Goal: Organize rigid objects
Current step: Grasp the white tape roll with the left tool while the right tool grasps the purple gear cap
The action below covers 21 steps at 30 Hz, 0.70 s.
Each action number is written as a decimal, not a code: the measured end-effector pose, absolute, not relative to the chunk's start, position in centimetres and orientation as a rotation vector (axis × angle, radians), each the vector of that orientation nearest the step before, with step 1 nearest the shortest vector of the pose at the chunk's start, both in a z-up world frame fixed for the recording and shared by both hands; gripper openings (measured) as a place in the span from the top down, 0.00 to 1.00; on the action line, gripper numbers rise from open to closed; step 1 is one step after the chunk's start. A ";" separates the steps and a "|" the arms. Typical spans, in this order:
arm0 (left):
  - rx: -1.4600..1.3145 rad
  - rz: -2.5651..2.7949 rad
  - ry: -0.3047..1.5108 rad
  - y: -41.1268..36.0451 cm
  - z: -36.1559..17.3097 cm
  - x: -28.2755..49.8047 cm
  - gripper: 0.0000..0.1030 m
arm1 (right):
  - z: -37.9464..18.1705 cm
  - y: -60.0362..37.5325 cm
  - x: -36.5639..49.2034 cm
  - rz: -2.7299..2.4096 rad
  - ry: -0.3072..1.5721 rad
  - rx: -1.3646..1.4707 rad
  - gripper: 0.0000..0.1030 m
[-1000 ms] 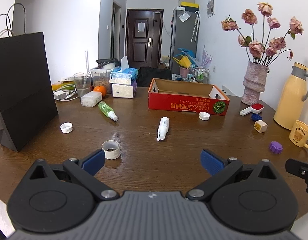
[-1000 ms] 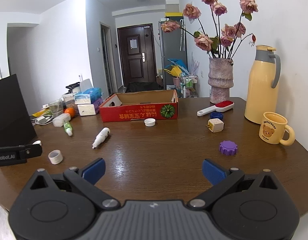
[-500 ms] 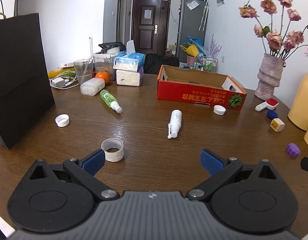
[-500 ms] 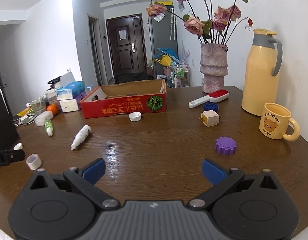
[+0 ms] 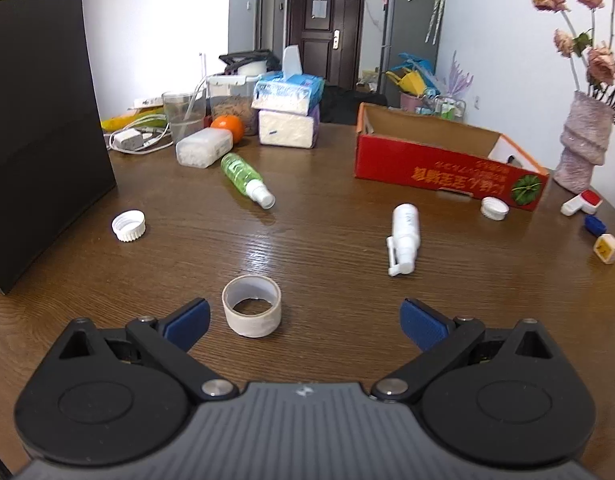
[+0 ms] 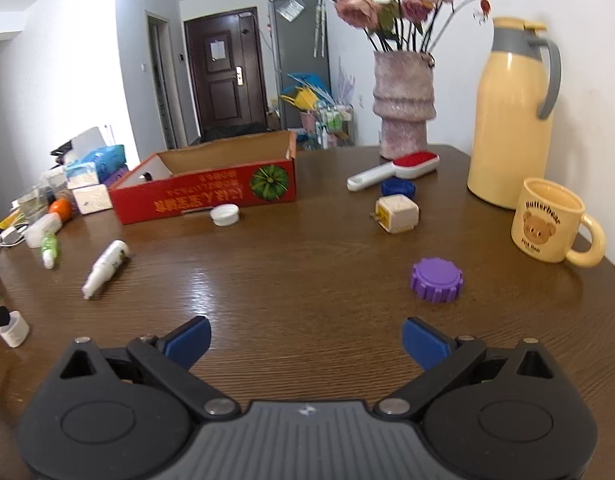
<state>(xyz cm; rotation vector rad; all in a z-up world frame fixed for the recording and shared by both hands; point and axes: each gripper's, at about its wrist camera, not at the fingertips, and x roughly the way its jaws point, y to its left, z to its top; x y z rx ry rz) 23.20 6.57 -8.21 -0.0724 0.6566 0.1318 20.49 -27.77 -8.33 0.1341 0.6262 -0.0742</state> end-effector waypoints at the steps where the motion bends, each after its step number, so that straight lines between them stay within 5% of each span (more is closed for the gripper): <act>1: -0.069 0.139 0.661 6.7 -8.5 23.5 0.00 | -8.6 -28.0 20.8 -0.079 0.631 0.135 0.02; 12: -0.056 0.219 0.707 9.0 -10.9 27.0 0.00 | -11.5 -31.3 24.3 -0.166 0.654 0.129 0.05; 21: -0.065 0.247 0.757 9.9 -12.2 29.1 0.16 | -13.0 -34.3 27.0 -0.225 0.655 0.138 0.06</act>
